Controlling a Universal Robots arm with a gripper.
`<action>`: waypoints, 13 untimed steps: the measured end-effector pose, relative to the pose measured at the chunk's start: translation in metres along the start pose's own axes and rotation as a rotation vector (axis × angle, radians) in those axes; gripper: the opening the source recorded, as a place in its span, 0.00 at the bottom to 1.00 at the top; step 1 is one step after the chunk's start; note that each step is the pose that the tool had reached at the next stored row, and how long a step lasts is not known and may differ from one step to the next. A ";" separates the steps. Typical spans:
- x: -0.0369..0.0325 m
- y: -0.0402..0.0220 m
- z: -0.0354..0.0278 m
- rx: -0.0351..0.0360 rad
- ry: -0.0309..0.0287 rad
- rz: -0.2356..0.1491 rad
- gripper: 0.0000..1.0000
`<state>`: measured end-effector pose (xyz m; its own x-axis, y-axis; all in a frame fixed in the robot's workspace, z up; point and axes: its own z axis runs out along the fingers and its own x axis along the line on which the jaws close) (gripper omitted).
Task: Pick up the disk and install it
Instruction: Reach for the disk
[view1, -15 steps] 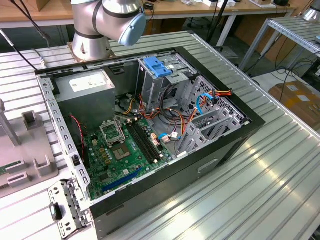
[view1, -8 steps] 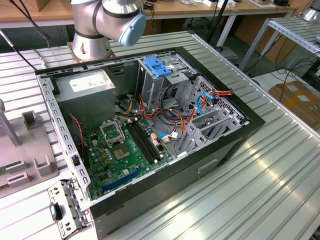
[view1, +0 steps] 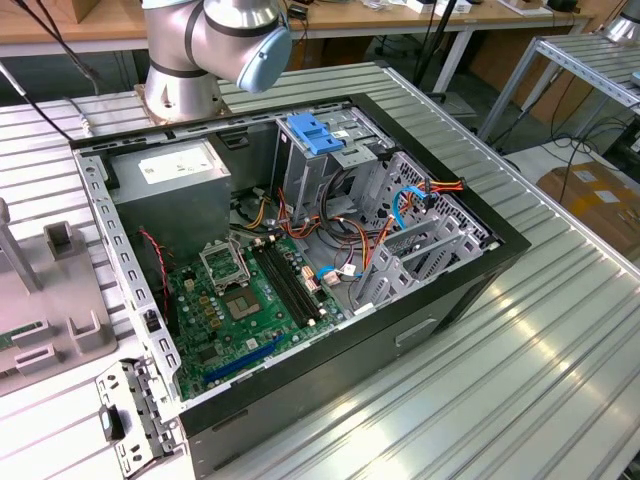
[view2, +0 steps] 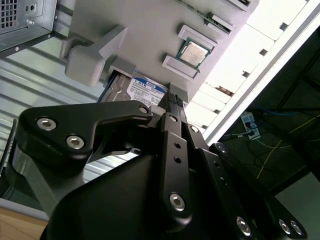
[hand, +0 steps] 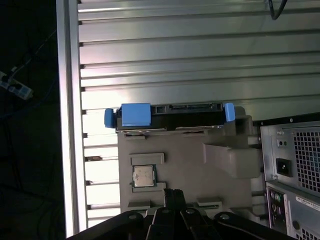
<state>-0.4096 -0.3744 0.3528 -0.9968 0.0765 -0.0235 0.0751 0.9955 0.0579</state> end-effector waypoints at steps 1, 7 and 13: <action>0.0003 0.0000 0.0003 0.0000 0.0000 0.000 0.11; 0.0017 0.0009 0.0024 0.0001 0.0001 0.000 0.11; 0.0020 0.0104 0.0038 0.0018 -0.0001 0.000 0.11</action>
<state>-0.4106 -0.3637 0.3496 -0.9968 0.0766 -0.0236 0.0751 0.9956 0.0561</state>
